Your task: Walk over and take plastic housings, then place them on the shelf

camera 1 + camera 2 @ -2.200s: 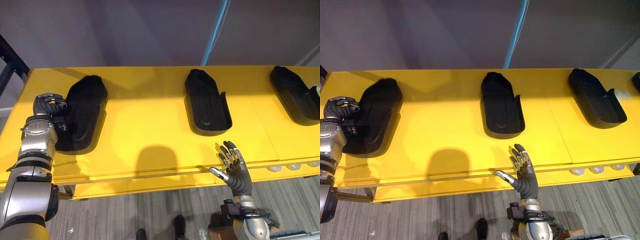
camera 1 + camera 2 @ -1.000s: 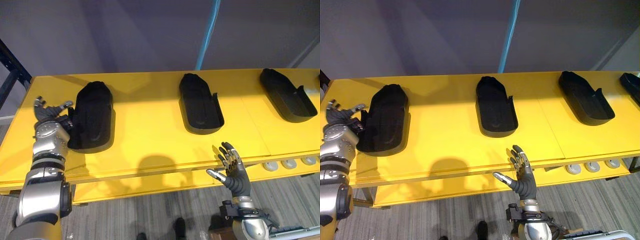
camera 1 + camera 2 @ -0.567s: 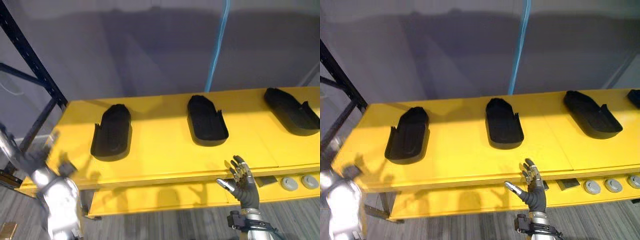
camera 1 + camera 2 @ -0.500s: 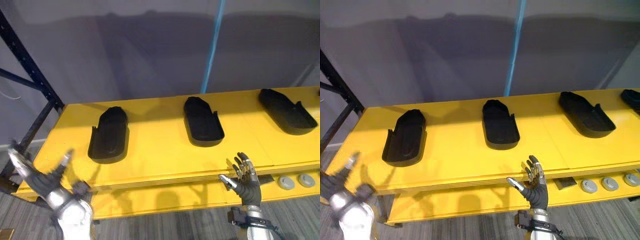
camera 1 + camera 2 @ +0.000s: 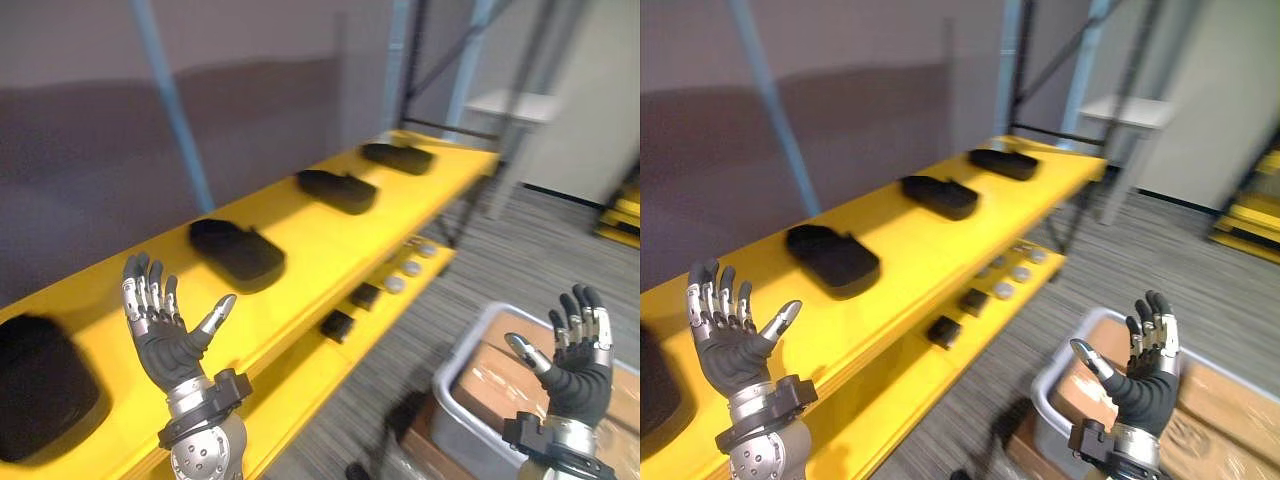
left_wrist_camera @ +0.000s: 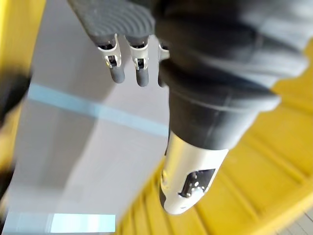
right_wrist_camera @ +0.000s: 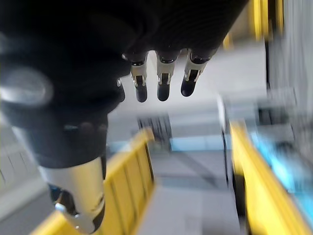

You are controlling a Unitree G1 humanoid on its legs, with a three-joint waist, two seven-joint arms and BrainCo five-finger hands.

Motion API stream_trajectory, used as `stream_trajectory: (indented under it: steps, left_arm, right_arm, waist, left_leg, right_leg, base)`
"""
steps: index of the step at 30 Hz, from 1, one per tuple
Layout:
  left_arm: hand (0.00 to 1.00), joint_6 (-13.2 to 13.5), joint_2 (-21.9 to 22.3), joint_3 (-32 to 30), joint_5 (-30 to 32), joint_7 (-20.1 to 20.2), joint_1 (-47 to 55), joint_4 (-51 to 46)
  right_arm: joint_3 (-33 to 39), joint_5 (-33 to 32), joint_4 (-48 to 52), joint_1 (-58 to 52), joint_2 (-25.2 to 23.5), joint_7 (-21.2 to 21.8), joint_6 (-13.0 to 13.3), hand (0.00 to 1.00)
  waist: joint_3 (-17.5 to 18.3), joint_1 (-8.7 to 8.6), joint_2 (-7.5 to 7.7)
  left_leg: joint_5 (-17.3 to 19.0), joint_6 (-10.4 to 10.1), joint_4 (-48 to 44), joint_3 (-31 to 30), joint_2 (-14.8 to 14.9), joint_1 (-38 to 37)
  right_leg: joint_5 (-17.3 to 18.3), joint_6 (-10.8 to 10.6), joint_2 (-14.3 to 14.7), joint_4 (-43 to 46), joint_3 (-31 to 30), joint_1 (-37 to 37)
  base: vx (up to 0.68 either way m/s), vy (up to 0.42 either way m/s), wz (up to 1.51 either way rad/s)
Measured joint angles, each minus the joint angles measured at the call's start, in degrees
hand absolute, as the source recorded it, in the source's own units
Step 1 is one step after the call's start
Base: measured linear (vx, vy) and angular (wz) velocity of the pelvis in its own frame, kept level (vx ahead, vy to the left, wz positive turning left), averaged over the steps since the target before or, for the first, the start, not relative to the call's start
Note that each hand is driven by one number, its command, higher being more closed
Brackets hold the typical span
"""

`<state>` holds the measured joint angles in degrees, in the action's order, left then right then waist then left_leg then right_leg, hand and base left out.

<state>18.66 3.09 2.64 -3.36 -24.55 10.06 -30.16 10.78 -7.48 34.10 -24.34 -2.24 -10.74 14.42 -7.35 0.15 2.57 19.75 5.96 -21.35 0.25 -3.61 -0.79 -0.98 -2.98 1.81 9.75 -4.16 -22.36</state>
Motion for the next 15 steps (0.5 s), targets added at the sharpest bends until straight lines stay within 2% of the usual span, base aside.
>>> stream_trajectory:
  steps: [1,2,3,5,7,8,10,11,12,13,15]
  left_arm:
    - [0.0,-0.09,0.04,-0.92,0.04,0.3,-1.01,1.65]
    - [0.0,-0.17,0.04,-1.47,0.05,0.35,-1.44,2.57]
    - [0.0,-0.41,0.07,-2.76,0.02,0.91,-2.13,4.25]
    - [0.0,-0.58,0.26,-4.19,-1.44,2.22,-2.09,5.32]
    - [0.0,-1.1,0.3,-4.95,-2.79,3.61,-1.92,6.53]
    - [0.0,-1.45,0.36,-5.96,-3.45,4.2,-1.28,7.19]
    - [0.0,-1.93,0.41,-6.4,-4.54,4.89,-0.87,7.9]
    - [0.0,-2.12,0.4,-6.52,-4.52,5.13,-0.76,8.24]
    - [0.0,-2.73,0.27,-6.85,-4.53,5.7,-0.67,9.2]
    - [0.0,-3.18,0.09,-6.77,-4.5,6.36,-0.38,10.36]
    - [0.0,-3.71,0.04,-7.0,-4.54,7.02,-0.33,13.87]
  right_arm:
    - [1.61,1.3,-1.24,0.3,0.0,0.2,-0.05,0.0]
    - [2.44,1.39,-1.83,0.64,-0.02,0.34,-0.11,0.0]
    - [4.44,1.78,-3.84,1.66,-0.07,0.77,-0.18,0.0]
    - [7.67,2.54,-6.6,3.98,-0.12,1.04,-0.5,0.0]
    - [9.82,3.12,-8.28,6.41,-0.12,0.77,-0.57,0.0]
    - [9.87,3.81,-10.19,9.27,-0.12,0.57,-0.56,0.0]
    - [8.97,3.85,-12.72,11.46,-0.13,0.61,-0.56,0.0]
    - [8.67,3.89,-13.63,11.95,-0.13,0.65,-0.62,0.0]
    - [8.29,4.07,-15.45,12.45,0.04,0.75,-0.73,0.0]
    - [8.2,4.97,-18.02,12.56,0.28,0.85,-0.84,0.0]
    - [8.2,5.06,-23.46,12.67,0.68,1.18,-1.3,0.0]
  waist:
    - [-0.16,0.08,0.8]
    - [-0.3,-0.41,0.66]
    - [-0.73,-1.62,0.48]
    - [-0.78,-2.19,0.55]
    - [-0.85,-2.19,0.54]
    - [-0.85,-2.15,0.55]
    - [-0.61,-1.79,0.99]
    - [-0.62,-1.67,1.06]
    - [-0.66,-1.62,1.21]
    - [-0.5,-0.75,1.01]
    - [-0.21,-0.56,0.74]
  left_leg:
    - [-2.13,0.03,3.37,6.33,0.9,-0.44]
    - [-2.7,0.05,3.89,8.16,1.57,-0.32]
    - [-3.95,0.05,4.97,11.13,2.85,-0.17]
    - [-4.83,-0.51,5.85,15.66,4.69,0.27]
    - [-5.17,-1.06,5.88,18.79,5.96,0.21]
    - [-5.4,-1.46,5.75,21.17,6.73,0.2]
    - [-5.73,-2.33,5.75,23.38,7.33,0.25]
    - [-5.74,-3.1,5.61,23.64,7.5,0.49]
    - [-5.81,-5.01,5.62,23.37,7.37,1.02]
    - [-6.25,-5.88,6.47,23.03,7.55,1.24]
    - [-6.66,-6.42,7.25,22.44,8.07,1.56]
  right_leg:
    - [-0.4,0.61,-1.8,-0.1,7.28,0.45]
    - [-0.4,0.6,-1.77,0.29,7.95,0.41]
    - [-0.32,0.59,-1.77,3.57,7.66,0.57]
    - [0.35,0.98,-2.98,10.77,8.15,1.84]
    - [5.0,1.68,-6.35,17.18,9.83,5.27]
    - [8.58,0.94,-9.82,19.69,11.58,8.6]
    - [9.85,0.51,-13.3,19.25,13.17,12.3]
    - [10.06,0.05,-13.4,17.36,12.79,13.2]
    - [10.62,-0.85,-12.4,13.56,13.05,14.47]
    - [10.82,-1.17,-11.25,9.42,12.34,15.78]
    - [10.13,-0.92,-9.6,3.05,12.29,17.85]
  base:
    - [-0.16,0.051,-1.85]
    - [-0.21,0.058,-2.17]
    - [-0.14,0.003,-1.36]
    - [-0.11,-0.028,-1.32]
    - [-0.06,-0.068,-1.05]
    - [-0.04,-0.089,-0.83]
    - [-0.05,-0.139,-0.74]
    - [-0.06,-0.209,-0.48]
    - [-0.04,-0.207,-0.46]
    - [-0.02,-0.2,-0.46]
    - [0.0,-0.192,-0.41]
